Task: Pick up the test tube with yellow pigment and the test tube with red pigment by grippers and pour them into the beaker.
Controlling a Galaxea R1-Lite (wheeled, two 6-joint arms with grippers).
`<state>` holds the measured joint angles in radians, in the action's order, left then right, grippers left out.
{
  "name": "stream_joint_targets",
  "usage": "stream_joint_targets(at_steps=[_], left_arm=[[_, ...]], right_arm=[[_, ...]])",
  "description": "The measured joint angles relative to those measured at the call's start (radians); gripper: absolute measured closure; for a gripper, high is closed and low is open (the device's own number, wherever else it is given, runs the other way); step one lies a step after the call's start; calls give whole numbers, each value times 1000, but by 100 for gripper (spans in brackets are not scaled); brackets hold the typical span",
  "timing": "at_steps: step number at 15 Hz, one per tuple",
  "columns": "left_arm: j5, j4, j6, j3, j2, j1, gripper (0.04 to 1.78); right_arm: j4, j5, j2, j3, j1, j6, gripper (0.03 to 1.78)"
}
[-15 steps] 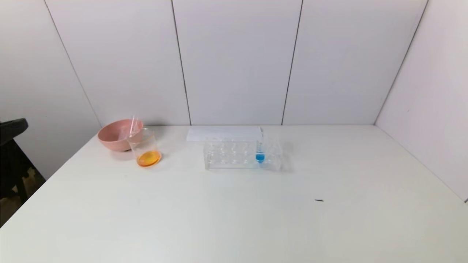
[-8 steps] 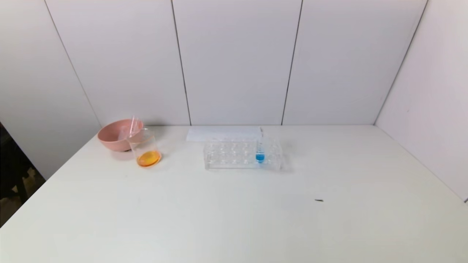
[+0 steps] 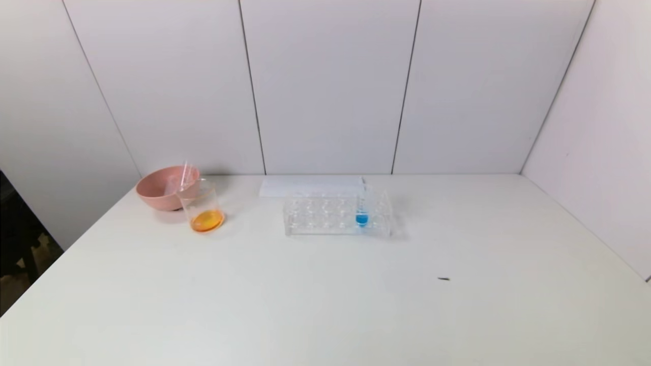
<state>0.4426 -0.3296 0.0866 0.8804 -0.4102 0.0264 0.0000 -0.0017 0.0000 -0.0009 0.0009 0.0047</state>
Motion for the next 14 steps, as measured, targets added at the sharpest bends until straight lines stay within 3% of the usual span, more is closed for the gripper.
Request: stream_joint_targets(at_steps=[4,7,10,14], left_arm=[[-9,17,9,-62,126,0,6],[-122,100,76,-165,241,-14,6],[-268,252,156,-321,335,-19,6],[-321,639,163,-637,394,-20,6]], right_arm=[[0,0,0,0,0,0,11],[0,0,0,0,0,0,11],[0,0,0,0,0,0,11],[0,0,0,0,0,0,11]])
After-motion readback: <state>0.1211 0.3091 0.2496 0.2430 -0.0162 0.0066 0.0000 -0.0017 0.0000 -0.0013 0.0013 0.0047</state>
